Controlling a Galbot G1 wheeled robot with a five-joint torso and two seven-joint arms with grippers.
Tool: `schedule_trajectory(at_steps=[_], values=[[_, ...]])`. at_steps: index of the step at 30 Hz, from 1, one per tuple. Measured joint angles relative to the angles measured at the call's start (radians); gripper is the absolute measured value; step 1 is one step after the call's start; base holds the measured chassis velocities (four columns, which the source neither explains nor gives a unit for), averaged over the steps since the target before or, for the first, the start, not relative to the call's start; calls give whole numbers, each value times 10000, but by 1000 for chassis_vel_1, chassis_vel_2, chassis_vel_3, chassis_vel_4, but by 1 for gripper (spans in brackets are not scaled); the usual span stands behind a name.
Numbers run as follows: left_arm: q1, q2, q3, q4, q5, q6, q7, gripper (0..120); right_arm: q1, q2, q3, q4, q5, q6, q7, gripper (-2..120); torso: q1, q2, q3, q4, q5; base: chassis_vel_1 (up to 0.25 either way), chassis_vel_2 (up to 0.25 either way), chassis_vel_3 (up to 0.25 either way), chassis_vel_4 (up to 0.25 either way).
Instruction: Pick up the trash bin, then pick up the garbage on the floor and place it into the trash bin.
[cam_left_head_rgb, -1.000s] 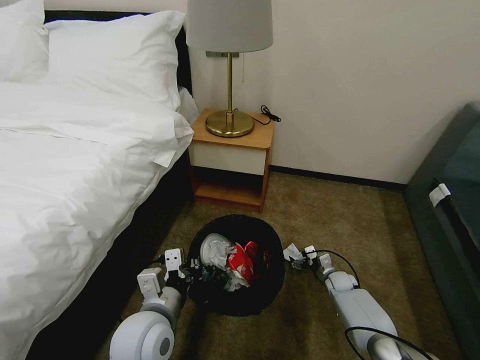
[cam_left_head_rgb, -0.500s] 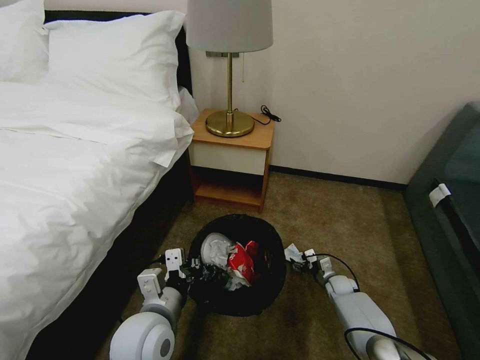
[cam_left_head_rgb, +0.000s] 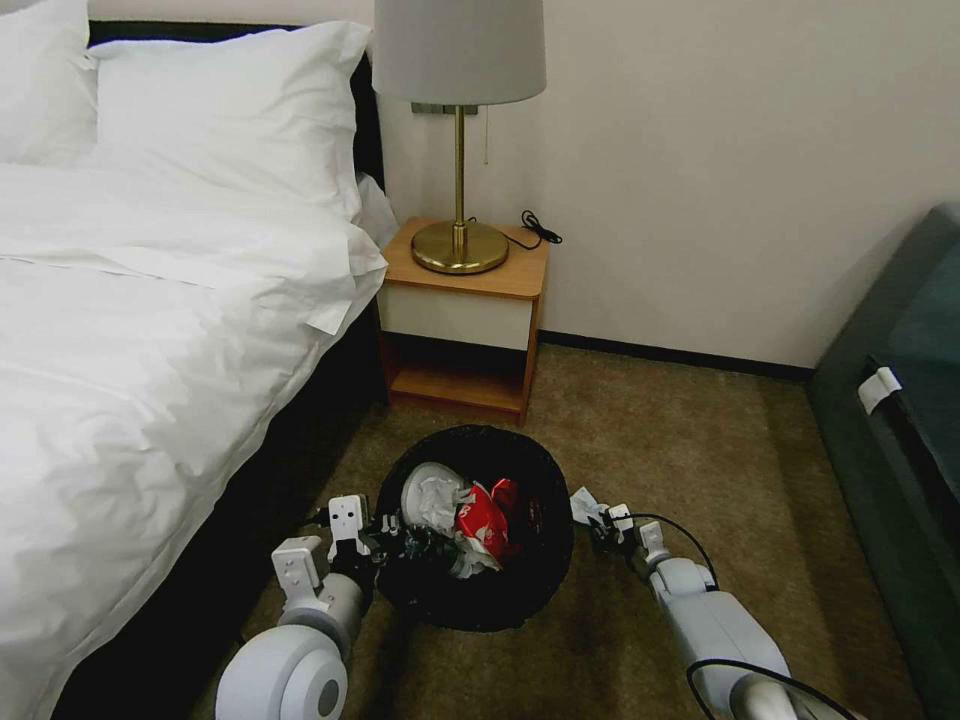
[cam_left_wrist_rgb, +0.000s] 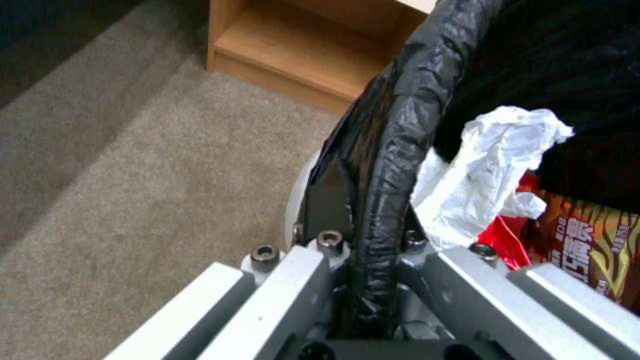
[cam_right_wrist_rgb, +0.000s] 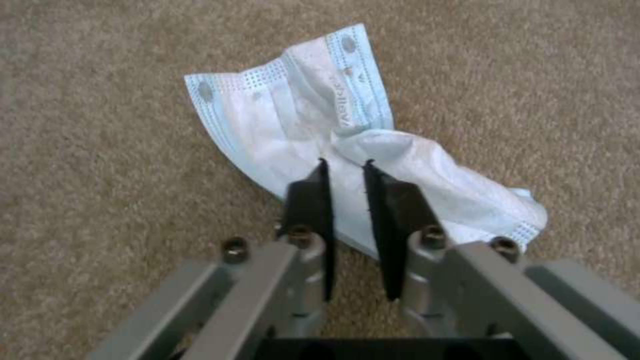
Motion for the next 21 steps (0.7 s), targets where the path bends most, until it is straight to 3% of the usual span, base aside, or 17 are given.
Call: schedule_trajectory(at_steps=[2, 16, 18, 21], values=[[-11, 2, 1, -3, -5, -7, 5, 0, -15, -1, 7, -5, 7, 32, 26, 0, 0, 0, 0, 0, 0, 0, 0, 0, 0], [-21, 26, 19, -15, -4, -50, 53, 0, -93, -41, -30, 160, 62, 12, 392, 0, 0, 0, 0, 0, -1, 0, 0, 0, 0], [-29, 26, 59, -8, 11, -53, 74, 0, -64, -23, -83, 302, 79, -117, 650, 13, 0, 0, 0, -1, 0, 0, 0, 0, 0], [-29, 24, 64, 1, 24, -55, 82, 0, -29, -11, -92, 302, 78, -138, 673, 19, 0, -1, 0, 0, 0, 0, 0, 0, 0]])
